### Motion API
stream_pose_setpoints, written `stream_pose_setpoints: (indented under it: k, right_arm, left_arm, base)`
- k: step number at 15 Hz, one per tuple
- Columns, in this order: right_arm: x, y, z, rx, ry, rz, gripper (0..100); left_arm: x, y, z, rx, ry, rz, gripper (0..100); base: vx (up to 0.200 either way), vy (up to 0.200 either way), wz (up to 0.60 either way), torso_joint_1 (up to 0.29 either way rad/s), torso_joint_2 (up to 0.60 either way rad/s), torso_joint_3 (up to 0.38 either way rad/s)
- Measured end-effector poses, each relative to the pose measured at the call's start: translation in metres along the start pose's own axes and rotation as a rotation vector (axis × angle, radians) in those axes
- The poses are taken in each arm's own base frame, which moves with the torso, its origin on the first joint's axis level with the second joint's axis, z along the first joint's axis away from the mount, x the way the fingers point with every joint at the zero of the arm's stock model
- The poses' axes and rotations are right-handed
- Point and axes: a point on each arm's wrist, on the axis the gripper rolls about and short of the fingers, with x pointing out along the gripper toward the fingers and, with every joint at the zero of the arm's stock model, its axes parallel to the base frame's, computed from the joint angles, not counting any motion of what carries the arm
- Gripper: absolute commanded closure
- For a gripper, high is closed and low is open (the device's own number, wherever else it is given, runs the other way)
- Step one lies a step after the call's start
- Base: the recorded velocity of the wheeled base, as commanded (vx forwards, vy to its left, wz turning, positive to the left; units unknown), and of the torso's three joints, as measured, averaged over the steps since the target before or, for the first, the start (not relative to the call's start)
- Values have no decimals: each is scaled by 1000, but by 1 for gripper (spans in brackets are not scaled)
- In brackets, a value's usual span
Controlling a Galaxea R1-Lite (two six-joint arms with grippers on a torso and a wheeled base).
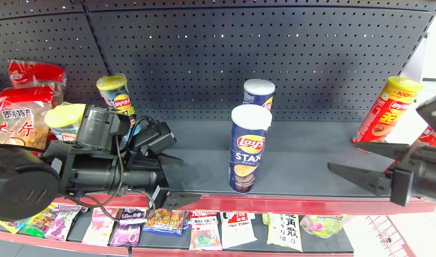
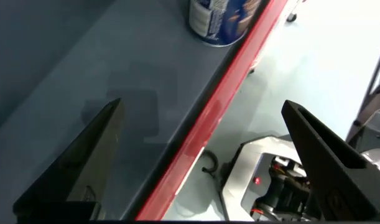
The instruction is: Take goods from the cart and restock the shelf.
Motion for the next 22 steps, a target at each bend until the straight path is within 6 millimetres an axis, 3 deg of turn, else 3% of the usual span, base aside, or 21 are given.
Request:
stream_pose_setpoints:
  k: [3,6,12,22]
  right_arm:
    - [-25,4,-11,12,-39,-12,0]
    - [-35,5,-13,16,-65,-25,0]
    - [-38,5,-12,13,-80,-28,0]
    - [-39,4,-12,17,-82,-39,0]
  left_arm:
    - [14,6,2,-1,23,20,0]
    - [29,17,12,8,13,34,0]
    - [57,30,25,23,-2,24,0]
    - [84,39,34,39,-15,12,0]
  base:
    - [0,0,0,0,0,0]
    - [0,0,0,0,0,0]
    - [0,0,0,0,0,0]
    - [0,0,0,0,0,0]
